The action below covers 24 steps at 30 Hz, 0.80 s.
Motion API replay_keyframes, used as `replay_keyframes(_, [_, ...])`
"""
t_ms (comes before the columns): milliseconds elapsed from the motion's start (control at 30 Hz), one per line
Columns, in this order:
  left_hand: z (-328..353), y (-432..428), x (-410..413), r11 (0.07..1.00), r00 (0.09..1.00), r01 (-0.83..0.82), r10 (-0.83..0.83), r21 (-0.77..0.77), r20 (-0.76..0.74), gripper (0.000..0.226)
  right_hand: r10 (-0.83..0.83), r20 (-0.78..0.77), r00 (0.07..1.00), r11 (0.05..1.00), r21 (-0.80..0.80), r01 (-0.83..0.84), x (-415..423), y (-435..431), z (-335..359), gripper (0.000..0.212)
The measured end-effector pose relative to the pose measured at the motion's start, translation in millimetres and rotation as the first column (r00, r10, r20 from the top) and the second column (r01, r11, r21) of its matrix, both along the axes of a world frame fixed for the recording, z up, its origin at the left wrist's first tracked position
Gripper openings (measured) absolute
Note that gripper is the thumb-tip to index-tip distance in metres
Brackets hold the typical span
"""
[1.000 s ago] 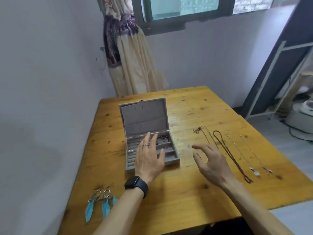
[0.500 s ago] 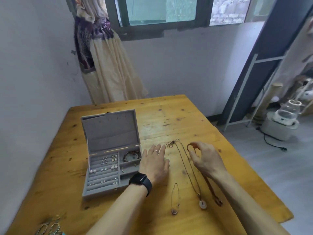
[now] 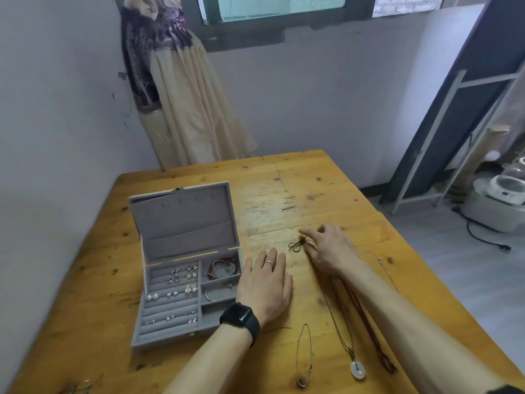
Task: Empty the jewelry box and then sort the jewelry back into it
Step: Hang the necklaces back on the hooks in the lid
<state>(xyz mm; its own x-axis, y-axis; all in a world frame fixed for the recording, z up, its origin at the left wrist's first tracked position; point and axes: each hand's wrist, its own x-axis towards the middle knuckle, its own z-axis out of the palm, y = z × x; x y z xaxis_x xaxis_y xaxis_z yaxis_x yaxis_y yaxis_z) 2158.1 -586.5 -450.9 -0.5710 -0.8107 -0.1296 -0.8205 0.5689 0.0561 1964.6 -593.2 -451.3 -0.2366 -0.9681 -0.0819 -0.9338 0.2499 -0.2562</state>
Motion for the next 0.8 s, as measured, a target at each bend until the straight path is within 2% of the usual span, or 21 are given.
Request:
replay_keyframes(100, [-0.6, -0.2, -0.2, 1.0, 1.0, 0.006, -0.006, 0.004, 0.0, 0.062, 0.034, -0.072, 0.997, 0.998, -0.054, -0.038, 3.6, 1.1, 0.9, 0.032])
replay_keyframes(233, [-0.3, -0.3, -0.3, 1.0, 1.0, 0.011, -0.011, -0.006, -0.006, 0.061, 0.029, -0.046, 0.998, 0.991, -0.129, -0.035, 5.3, 5.8, 0.6, 0.023])
replay_keyframes(367, [0.4, -0.5, 0.4, 1.0, 0.999, 0.001, -0.001, -0.003, -0.033, 0.061, 0.005, 0.219, 0.976, 0.959, -0.276, 0.057, 5.6, 25.3, 2.0, 0.016])
replay_keyframes(467, [7.7, -0.5, 0.9, 0.999, 0.983, -0.028, 0.033, 0.029, -0.179, 0.058, 0.015, 0.395, 0.919, 0.922, -0.36, 0.14, 6.9, 47.0, 15.7, 0.013])
replay_keyframes(533, [19.3, 2.2, 0.6, 0.986, 0.9, -0.036, 0.103, 0.163, -0.424, 0.055, 0.032, 0.498, 0.866, 0.918, -0.358, 0.173, 9.3, 62.7, 28.7, 0.011])
replay_keyframes(600, [35.4, 5.6, 0.3, 0.933, 0.726, 0.048, 0.212, 0.355, -0.654, 0.055, 0.06, 0.57, 0.82, 0.919, -0.351, 0.177, 11.6, 75.8, 39.9, 0.01])
replay_keyframes(667, [53.0, 7.1, 0.6, 0.865, 0.604, 0.168, 0.288, 0.473, -0.743, 0.05, 0.1, 0.607, 0.789, 0.921, -0.356, 0.156, 14.2, 85.0, 52.1, 0.01])
replay_keyframes(733, [68.8, 6.1, 2.9, 0.83, 0.537, 0.247, 0.313, 0.501, -0.784, 0.039, 0.15, 0.611, 0.778, 0.917, -0.379, 0.12, 18.4, 90.6, 65.0, 0.012])
replay_keyframes(800, [86.2, 8.2, 7.7, 0.836, 0.501, 0.259, 0.311, 0.483, -0.807, 0.027, 0.194, 0.583, 0.789, 0.907, -0.414, 0.083, 25.2, 94.0, 78.9, 0.014])
